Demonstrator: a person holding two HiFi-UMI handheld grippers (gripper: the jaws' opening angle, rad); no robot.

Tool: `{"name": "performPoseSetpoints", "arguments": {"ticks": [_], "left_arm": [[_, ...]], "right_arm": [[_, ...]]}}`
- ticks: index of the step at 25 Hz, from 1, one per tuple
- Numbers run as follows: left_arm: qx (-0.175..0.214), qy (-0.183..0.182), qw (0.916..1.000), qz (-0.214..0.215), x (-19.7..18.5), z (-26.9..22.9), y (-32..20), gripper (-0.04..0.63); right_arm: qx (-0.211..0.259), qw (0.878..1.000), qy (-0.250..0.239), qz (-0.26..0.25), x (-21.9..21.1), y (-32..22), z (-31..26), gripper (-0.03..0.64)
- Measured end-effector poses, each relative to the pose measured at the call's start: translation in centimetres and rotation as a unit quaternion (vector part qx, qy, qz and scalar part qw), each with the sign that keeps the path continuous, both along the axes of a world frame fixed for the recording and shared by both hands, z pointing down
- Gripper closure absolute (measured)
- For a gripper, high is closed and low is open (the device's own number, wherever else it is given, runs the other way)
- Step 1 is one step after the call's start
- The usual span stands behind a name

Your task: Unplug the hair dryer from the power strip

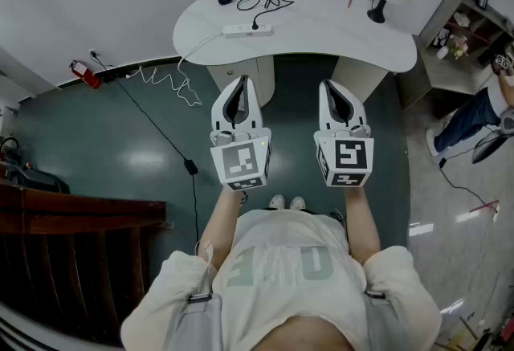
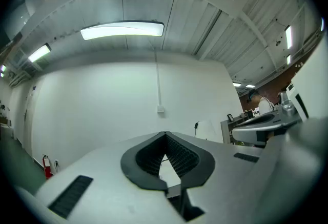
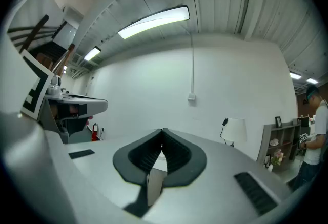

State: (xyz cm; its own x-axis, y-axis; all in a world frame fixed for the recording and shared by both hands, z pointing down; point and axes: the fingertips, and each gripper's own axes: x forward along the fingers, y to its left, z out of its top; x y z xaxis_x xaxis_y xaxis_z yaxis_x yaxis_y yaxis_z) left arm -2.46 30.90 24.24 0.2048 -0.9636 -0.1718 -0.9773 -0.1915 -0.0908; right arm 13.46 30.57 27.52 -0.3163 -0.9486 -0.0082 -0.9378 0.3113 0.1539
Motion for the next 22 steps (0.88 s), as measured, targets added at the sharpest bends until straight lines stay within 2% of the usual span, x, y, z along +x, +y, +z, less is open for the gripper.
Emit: {"name": "performPoseSetpoints", "arguments": {"ticks": [13, 16, 19, 22], "left_arm": [[0.0, 0.005, 1.0, 0.001, -3.4, 0.3, -3.1, 0.581], [-0.013, 0.013, 0.9998, 0.002, -4.2, 1.1, -3.9, 0.581], [-0.014, 0.017, 0.9998, -0.001, -4.6, 1.1, -5.2, 0.581], [-0.015, 0.017, 0.9997, -0.003, -4.4, 1.6, -6.7, 0.581]], "right_arm": [[-0.002, 1.0, 0.016, 0.009, -3.1, -2.7, 0.6, 0.597], [-0.011, 1.0, 0.014, 0.006, -3.6, -2.8, 1.5, 0.596], [-0.016, 1.0, -0.005, 0.003, -3.3, -3.8, 1.7, 0.595], [-0.018, 1.0, -0.003, 0.003, -2.5, -5.1, 2.2, 0.595]]}}
